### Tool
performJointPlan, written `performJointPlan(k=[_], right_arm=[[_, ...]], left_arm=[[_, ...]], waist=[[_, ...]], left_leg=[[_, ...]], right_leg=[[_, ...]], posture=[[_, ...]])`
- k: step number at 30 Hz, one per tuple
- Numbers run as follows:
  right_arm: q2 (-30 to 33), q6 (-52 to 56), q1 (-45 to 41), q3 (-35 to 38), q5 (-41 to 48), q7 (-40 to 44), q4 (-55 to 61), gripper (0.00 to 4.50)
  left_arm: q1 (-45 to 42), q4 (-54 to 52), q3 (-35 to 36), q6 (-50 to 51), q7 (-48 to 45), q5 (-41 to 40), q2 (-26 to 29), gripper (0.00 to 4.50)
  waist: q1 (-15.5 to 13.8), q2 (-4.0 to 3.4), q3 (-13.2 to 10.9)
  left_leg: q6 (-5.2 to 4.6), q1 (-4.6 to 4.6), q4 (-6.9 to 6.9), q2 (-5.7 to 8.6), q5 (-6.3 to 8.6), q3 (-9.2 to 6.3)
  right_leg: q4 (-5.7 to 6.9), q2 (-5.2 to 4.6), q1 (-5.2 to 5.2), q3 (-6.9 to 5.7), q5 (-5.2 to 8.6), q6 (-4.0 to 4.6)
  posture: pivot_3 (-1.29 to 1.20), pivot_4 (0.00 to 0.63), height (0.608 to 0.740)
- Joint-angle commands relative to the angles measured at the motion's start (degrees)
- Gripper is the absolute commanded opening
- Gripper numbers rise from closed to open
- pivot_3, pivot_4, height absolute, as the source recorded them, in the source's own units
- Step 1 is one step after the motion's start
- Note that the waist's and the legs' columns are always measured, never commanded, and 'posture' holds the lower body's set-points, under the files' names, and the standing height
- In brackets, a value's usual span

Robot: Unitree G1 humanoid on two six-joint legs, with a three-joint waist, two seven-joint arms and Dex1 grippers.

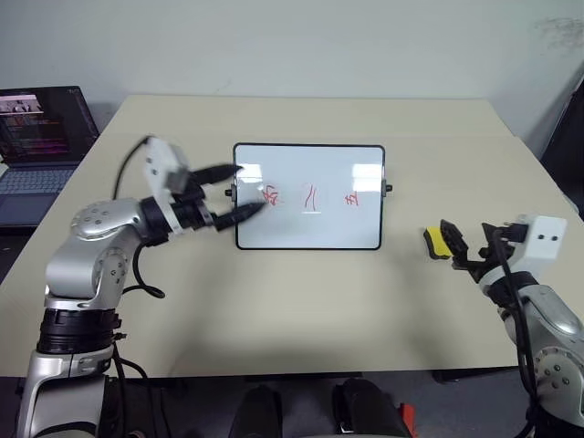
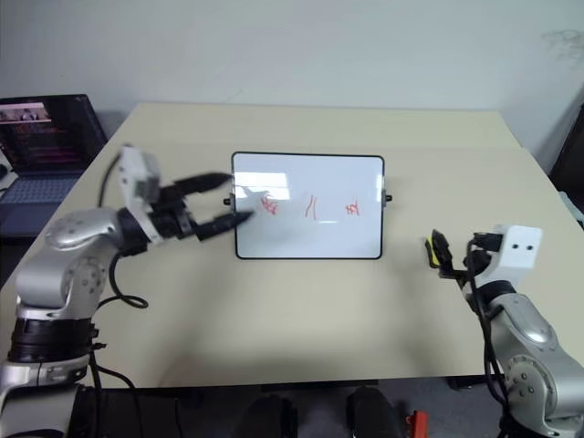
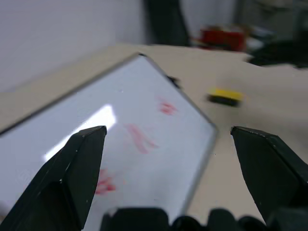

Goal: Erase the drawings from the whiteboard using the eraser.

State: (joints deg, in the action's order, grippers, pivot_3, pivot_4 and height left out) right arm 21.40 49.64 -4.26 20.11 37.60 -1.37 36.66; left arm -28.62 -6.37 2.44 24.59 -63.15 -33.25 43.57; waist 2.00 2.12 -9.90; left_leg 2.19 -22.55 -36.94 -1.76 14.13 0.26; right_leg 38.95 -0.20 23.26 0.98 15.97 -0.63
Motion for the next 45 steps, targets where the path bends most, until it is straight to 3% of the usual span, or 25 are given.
performJointPlan(k=[1,9,16,45], right_arm=[[3.2,1.0,-3.1,-3.8,-2.9,1.3,-1.4,4.46],[5.4,-0.4,-9.1,-5.9,-9.2,3.7,-14.5,4.46],[5.3,-2.0,-13.7,-4.9,-11.3,6.2,-24.0,4.46],[4.4,-4.0,-17.2,-5.2,-16.2,12.6,-36.3,4.46]], left_arm=[[-1.7,-0.7,-3.5,-0.8,-4.9,1.4,0.2,4.5],[-6.4,2.4,-8.5,-2.9,-7.2,4.6,-4.9,4.5],[-7.2,1.2,-10.1,-2.9,-8.2,6.2,-5.9,4.5],[-7.7,3.9,-8.3,-5.7,-6.1,7.9,-7.6,4.5]], waist=[[-0.1,-0.03,0.0],[-0.3,-0.01,0.0],[-0.2,-0.02,0.0],[-0.3,-0.02,0.0]], left_leg=[[0.0,0.01,0.0,0.02,0.0,-0.01],[-0.01,-0.19,-0.05,0.08,0.0,-0.04],[-0.04,-0.24,-0.03,0.06,0.02,-0.03],[-0.05,-0.25,-0.04,0.05,0.02,-0.04]], right_leg=[[0.01,0.03,0.0,-0.01,0.01,0.02],[-0.05,0.09,0.08,-0.05,0.02,0.0],[-0.07,0.15,0.16,-0.03,-0.07,0.2],[-0.04,0.13,0.17,-0.03,-0.1,0.28]], posture=[[0.0,0.15,0.74],[0.0,0.15,0.74],[0.0,0.15,0.74],[0.0,0.15,0.74]])
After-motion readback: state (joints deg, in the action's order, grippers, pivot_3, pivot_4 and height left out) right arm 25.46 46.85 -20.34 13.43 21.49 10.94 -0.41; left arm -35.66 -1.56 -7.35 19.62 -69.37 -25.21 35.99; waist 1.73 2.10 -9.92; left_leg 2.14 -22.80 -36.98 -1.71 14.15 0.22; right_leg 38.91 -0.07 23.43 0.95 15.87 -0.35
